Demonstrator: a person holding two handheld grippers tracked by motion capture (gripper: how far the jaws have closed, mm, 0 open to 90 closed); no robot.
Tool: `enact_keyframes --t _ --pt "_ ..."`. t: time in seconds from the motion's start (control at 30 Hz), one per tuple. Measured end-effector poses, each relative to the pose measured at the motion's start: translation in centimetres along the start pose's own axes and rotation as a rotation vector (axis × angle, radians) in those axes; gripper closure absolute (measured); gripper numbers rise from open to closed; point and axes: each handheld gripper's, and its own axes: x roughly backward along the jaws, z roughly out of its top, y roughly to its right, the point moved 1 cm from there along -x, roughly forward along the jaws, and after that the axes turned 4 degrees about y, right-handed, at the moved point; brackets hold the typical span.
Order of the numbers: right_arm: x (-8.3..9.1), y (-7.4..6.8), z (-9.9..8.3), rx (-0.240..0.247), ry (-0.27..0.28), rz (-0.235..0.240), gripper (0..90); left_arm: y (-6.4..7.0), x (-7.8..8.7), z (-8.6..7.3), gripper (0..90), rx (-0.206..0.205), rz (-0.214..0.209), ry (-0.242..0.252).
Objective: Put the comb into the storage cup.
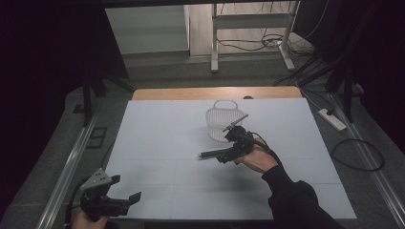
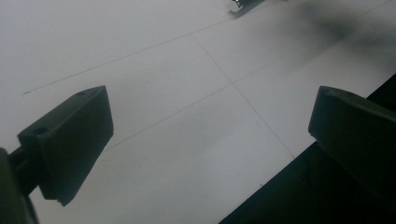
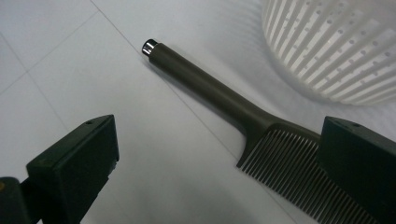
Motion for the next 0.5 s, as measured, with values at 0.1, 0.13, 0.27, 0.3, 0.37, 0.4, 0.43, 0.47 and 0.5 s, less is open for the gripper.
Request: enact_keyframes --t 0.1,0.13,0.27,0.3,0.37,0.4,0.43,0.47,0.5 --pt "-0.5 0.0 0.3 0.012 -0.013 -0.013 0.0 0.0 0.0 0.0 1.0 0.001 -0.002 0.001" --pt "-0.7 0.0 0.4 0.014 -0.015 -0.016 0.0 0.0 0.0 0.0 1.0 0.002 -0.002 0.001" --pt "-1.4 -0.1 0.8 0.027 -0.032 -0.018 0.0 -0.1 0.0 0.0 1.0 0.005 -0.006 0.003" --pt "-1.5 -0.1 0.9 0.029 -0.034 -0.017 0.0 -0.1 0.0 0.0 1.0 0.006 -0.007 0.003" --pt "-1.8 -0.2 1.0 0.039 -0.039 -0.015 0.0 -0.1 0.0 0.0 1.0 0.007 -0.008 0.004" --pt "-1.9 -0.3 1.1 0.037 -0.041 -0.012 0.0 -0.1 0.0 0.0 1.0 0.007 -0.008 0.004" --pt "-2.0 -0.3 1.2 0.035 -0.040 -0.008 0.0 -0.1 0.0 0.0 1.0 0.009 -0.009 0.005" --pt "-2.0 -0.3 1.2 0.035 -0.040 -0.008 0.0 -0.1 0.0 0.0 1.0 0.009 -0.009 0.005" --pt "-2.1 -0.3 1.3 0.031 -0.044 -0.012 2.9 -0.2 0.1 0.0 1.0 0.010 -0.011 0.004"
